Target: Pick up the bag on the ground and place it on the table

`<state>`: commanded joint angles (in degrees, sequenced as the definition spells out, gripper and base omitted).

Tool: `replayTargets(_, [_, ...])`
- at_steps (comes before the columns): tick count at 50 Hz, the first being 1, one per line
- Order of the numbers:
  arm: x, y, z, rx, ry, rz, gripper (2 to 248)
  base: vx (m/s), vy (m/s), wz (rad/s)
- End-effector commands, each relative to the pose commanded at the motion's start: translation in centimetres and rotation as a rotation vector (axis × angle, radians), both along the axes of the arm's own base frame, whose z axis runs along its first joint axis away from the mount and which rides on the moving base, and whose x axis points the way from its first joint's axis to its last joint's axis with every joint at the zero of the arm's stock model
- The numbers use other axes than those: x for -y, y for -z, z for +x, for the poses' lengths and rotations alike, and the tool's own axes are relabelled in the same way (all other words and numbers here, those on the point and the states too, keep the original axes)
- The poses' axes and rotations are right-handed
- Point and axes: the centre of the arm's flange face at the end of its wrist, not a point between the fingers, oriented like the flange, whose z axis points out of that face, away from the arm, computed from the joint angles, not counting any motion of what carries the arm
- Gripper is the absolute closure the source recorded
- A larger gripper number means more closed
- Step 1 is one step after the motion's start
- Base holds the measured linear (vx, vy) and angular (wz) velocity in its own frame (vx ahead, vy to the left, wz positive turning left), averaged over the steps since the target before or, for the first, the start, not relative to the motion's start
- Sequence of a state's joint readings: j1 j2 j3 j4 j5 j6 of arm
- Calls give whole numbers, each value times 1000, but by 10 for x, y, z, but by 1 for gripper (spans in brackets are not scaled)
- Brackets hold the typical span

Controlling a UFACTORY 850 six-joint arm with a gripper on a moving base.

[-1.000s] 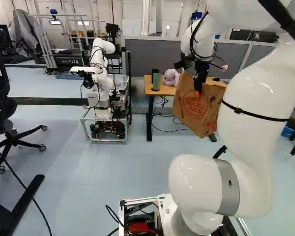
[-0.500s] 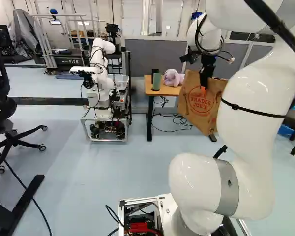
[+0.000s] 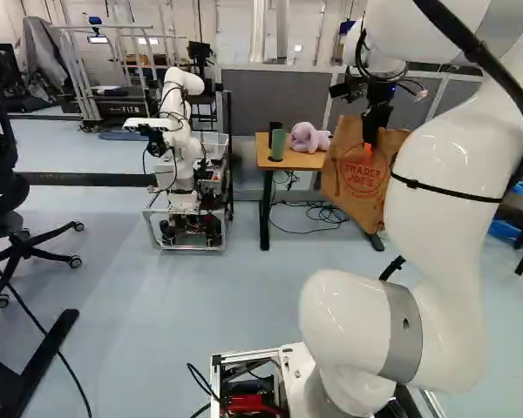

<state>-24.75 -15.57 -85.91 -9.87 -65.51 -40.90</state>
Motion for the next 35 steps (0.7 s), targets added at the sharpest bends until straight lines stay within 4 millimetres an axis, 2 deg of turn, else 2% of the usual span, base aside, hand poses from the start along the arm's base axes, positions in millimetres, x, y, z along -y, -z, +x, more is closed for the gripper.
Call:
replayTargets(12, [11,-18,1,3,35,23,229,0,0,0])
replayTargets(35, [1,-52,2,12,50,70,229,0,0,0])
